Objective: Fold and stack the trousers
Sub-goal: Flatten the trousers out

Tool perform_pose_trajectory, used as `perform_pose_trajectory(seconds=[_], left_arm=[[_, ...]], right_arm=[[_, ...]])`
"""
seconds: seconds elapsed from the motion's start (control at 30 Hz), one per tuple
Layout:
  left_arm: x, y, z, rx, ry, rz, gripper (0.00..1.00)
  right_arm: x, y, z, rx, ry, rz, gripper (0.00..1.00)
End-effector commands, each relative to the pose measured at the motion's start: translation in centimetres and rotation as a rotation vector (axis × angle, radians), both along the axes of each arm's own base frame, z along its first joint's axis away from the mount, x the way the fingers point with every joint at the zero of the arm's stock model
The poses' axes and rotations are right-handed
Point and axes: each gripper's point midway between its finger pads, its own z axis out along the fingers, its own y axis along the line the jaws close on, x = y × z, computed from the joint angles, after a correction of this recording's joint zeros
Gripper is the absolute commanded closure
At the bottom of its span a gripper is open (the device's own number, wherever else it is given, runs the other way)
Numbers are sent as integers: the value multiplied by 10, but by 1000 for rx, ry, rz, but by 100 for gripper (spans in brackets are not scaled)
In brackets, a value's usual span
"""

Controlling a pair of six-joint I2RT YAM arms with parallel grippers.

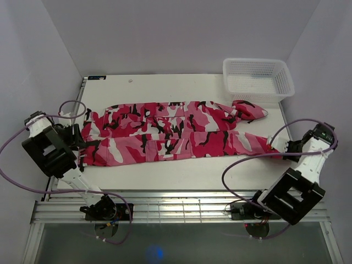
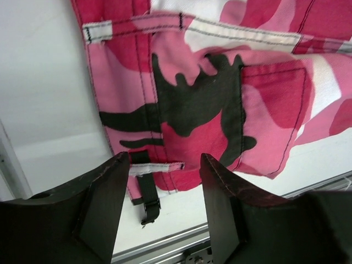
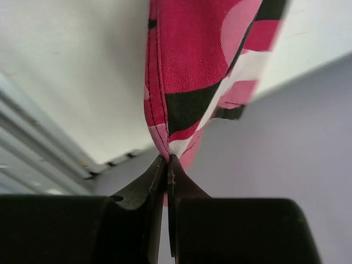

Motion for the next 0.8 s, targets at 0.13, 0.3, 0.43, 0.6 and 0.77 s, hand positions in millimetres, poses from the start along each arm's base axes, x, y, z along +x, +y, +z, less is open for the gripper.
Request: perform_pose_trajectory(seconds=[0.13, 0.3, 0.43, 0.6, 0.77], left_arm=[[-40, -5, 19, 53, -11, -56, 30], [-64, -7, -3, 130, 15, -55, 27], [-79, -17, -17, 118, 40, -54, 27], [-89, -30, -43, 61, 87, -18, 24], [-98, -32, -63, 81, 120, 17, 37]], right_arm=[[-25, -64, -36, -108, 109, 48, 92], [-12, -78, -25, -90, 77, 12, 92], [-13, -72, -28, -81, 70, 32, 92], [-18, -64, -37, -73, 73, 45, 92], [-19, -58, -38, -54, 64, 51, 92]])
